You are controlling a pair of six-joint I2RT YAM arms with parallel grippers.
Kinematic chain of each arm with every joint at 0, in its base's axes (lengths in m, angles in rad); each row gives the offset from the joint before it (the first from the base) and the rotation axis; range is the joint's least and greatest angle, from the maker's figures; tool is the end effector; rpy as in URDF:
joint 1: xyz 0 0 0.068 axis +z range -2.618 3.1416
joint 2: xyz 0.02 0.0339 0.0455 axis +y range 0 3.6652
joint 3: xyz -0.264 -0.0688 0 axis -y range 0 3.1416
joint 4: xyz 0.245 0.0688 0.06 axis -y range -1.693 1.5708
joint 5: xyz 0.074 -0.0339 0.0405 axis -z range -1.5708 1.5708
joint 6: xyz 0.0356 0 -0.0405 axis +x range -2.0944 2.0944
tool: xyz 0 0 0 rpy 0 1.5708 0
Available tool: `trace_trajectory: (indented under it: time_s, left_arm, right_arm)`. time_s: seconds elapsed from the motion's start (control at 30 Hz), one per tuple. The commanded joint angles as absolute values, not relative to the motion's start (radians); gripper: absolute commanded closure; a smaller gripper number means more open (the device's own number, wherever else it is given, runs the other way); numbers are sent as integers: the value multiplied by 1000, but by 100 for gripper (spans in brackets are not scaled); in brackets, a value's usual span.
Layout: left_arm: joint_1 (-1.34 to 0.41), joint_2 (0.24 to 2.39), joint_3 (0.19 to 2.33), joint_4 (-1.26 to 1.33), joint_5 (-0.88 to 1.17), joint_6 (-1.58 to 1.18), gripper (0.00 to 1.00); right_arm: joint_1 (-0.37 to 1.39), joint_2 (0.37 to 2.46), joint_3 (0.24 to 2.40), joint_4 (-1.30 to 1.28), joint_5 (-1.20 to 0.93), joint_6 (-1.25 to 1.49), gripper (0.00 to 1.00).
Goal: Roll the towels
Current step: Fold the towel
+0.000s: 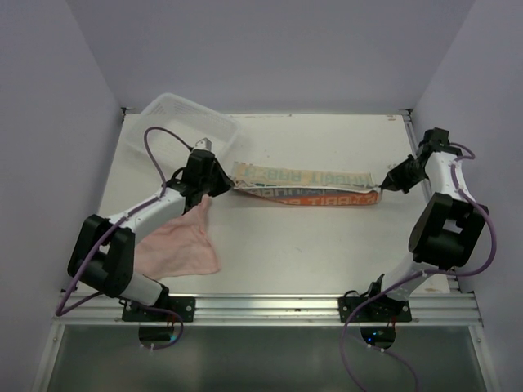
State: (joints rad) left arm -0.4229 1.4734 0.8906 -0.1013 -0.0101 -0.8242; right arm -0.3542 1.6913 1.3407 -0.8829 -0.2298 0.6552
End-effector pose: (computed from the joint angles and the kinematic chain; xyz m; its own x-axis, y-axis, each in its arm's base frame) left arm 0.2891 -0.1297 0.2222 -0.6874 -0.4955 -0.5310 -0.1491 0.8118 -0.5645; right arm 0.3202 -0.1098 0.2452 -0.5391 0.8319 -0.1314 0.7510 0.5455 0.3721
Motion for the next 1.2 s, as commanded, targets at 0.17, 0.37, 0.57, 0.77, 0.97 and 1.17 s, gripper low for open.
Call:
trace_trajectory:
  time_s: [0.17,0.37,0.57,0.77,0.97,1.17]
  left_arm:
    - [-407,1520,971,-98,-5,-830,87]
    - [-400,1543,996,-104,-5,-828,87]
    - [-394,1580,1019,-107,-6,-822,87]
    - [-391,1608,1035,-101,-5,-819,86]
    - [-383,1638,1055,-103,-5,-810,85]
    - [-376,1667,1074,-98,20,-805,83]
  right_arm:
    - [-359,1743,1399,-819,-285,695,100]
    - [-359,1776,1430,-805,-290,706,100]
    - [-359,1804,1445,-782,-293,718,100]
    - [-359,1835,1457,-756,-313,730,100]
    - [-357,1865,1474,-741,-316,735,100]
    - [-356,1893,1482,-723,-316,738,100]
